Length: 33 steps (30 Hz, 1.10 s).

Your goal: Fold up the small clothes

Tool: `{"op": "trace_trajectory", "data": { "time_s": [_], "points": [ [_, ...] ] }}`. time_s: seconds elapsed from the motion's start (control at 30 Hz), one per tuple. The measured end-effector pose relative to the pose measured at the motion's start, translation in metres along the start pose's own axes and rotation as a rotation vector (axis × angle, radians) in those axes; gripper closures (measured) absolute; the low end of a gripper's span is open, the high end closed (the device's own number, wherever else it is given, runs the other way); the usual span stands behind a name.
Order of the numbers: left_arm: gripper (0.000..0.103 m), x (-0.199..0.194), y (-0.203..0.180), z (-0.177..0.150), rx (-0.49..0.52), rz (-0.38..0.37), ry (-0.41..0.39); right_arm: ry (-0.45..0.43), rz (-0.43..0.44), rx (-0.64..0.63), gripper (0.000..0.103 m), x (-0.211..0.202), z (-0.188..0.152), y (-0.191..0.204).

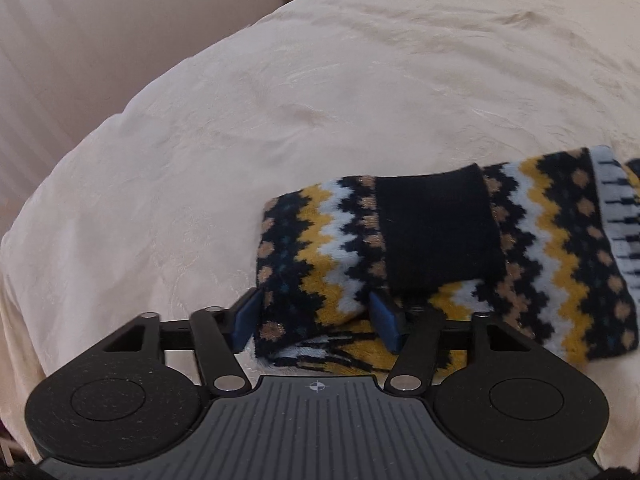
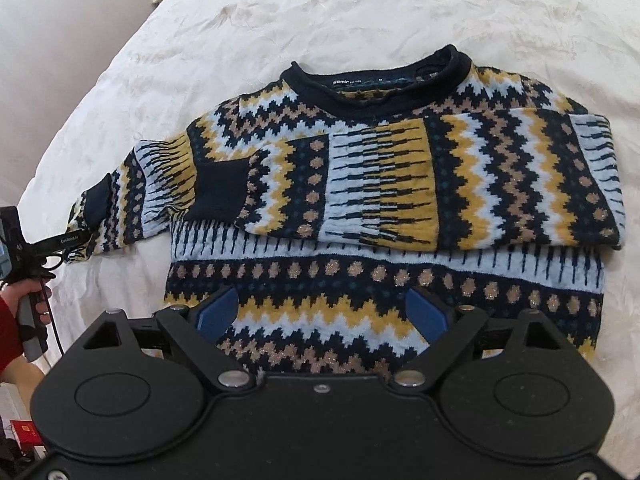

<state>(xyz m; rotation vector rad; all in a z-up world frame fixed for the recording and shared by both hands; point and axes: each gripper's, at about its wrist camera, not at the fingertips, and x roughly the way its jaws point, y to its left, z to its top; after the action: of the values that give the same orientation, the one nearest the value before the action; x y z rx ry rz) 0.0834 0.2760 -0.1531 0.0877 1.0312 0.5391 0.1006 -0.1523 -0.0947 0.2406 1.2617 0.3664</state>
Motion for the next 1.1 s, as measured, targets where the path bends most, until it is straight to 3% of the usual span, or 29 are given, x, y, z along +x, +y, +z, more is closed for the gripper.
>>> {"op": "trace_trajectory", "data": {
  "time_s": [0.13, 0.2, 0.27, 0.47, 0.63, 0.87, 1.1],
  "points": [
    [0.069, 0.003, 0.008, 0.005, -0.069, -0.043, 0.017, 0.01, -0.004, 0.002, 0.013, 0.0, -0.001, -0.003],
    [0.084, 0.002, 0.009, 0.009, -0.089, -0.044, 0.019, 0.014, -0.001, 0.006, 0.014, 0.001, -0.001, -0.003],
    [0.088, -0.002, 0.01, 0.014, -0.118, -0.059, 0.018, 0.017, 0.0, 0.007, 0.014, 0.001, -0.001, -0.003],
    [0.091, -0.042, 0.021, 0.023, -0.249, -0.174, -0.051, 0.014, 0.023, -0.003, 0.015, 0.001, -0.001, -0.005],
    [0.091, -0.092, 0.008, 0.036, -0.25, -0.305, -0.137, 0.015, 0.05, -0.006, 0.015, 0.001, -0.002, -0.011],
    [0.091, -0.164, -0.057, 0.061, -0.168, -0.521, -0.245, 0.005, 0.084, 0.001, 0.015, -0.008, -0.006, -0.03],
    [0.091, -0.2, -0.17, 0.068, -0.032, -0.749, -0.26, -0.016, 0.074, 0.045, 0.015, -0.021, -0.01, -0.066]
  ]
}}
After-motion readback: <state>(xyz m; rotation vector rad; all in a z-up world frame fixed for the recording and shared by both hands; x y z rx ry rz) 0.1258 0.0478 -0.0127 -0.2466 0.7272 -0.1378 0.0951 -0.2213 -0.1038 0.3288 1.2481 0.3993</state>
